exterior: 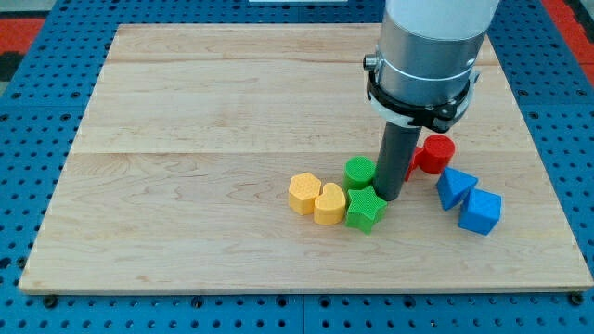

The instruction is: Push the red star towards center of the board

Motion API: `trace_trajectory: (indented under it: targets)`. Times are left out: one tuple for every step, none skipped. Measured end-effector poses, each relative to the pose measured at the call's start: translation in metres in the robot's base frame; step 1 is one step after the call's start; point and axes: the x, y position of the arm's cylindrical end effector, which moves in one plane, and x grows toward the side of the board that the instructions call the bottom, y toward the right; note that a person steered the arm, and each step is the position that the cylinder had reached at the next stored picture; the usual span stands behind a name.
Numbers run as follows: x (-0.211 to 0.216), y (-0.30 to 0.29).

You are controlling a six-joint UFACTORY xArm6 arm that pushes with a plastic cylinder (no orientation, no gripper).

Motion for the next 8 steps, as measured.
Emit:
trace_trajectory:
  targets:
    - [-0.010,0.048]
    - [-0.017,0.086]
    - [-0.033,0.086]
    - [-0.041,0.082]
    - [-0.043,0.081]
    - [-0.047,0.082]
    - [-0.043,0.082]
    - [-0.039,0.054]
